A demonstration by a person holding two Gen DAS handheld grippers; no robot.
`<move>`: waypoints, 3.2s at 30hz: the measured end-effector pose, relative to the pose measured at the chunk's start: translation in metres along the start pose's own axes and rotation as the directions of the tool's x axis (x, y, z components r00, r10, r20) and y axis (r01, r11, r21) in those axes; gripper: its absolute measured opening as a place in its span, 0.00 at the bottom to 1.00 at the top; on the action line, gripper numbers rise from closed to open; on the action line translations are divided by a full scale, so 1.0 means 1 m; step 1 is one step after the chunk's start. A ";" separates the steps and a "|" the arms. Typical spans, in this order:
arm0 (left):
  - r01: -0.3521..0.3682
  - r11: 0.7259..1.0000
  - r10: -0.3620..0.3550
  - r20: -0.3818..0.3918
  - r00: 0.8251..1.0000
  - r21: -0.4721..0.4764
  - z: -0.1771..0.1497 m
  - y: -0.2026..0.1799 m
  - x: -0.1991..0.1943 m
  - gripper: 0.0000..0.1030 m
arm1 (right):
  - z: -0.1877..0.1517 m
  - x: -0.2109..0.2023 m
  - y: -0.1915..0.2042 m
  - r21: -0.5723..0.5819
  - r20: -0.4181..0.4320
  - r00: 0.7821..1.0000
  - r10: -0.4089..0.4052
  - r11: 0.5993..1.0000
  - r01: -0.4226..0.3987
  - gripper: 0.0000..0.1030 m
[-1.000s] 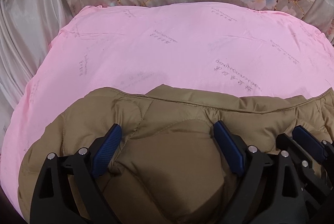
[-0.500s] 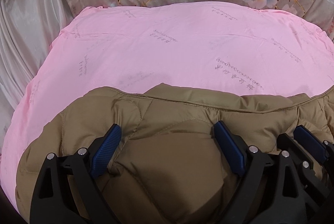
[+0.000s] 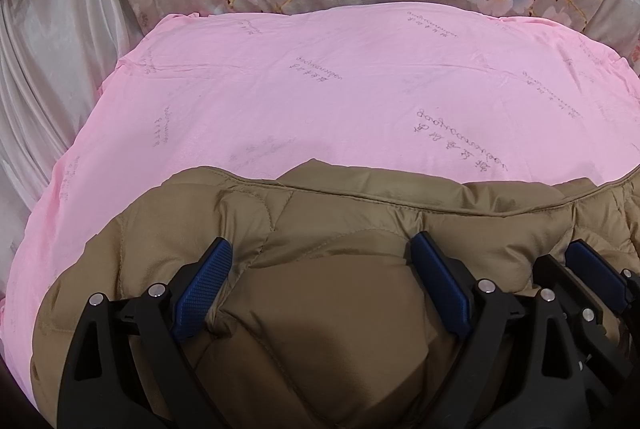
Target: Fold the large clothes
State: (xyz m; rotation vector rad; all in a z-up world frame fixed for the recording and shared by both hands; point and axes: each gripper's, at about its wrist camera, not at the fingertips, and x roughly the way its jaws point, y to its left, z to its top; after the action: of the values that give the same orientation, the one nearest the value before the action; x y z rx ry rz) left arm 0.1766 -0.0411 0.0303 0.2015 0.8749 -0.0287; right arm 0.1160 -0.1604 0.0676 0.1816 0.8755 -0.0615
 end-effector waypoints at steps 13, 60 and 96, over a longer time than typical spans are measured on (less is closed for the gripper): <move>-0.067 0.997 0.064 0.067 0.996 0.044 -0.029 0.004 -0.069 0.90 | -0.034 -0.062 0.007 0.001 0.068 0.998 -0.013 1.000 0.013 0.29; -0.039 0.998 0.043 0.082 0.996 -0.051 -0.054 0.015 -0.057 0.96 | -0.055 -0.049 0.003 0.008 0.064 0.997 -0.031 1.000 0.030 0.32; 0.332 0.803 -0.361 0.040 0.932 -0.495 -0.093 0.191 -0.134 0.19 | -0.070 -0.076 0.062 -0.118 -0.013 1.000 -0.005 0.993 0.003 0.46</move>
State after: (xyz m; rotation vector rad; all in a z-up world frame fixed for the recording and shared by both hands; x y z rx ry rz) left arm 0.0404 0.1557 0.1064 -0.4494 0.9380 -0.1401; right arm 0.0222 -0.0886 0.0904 0.0698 0.8899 -0.0122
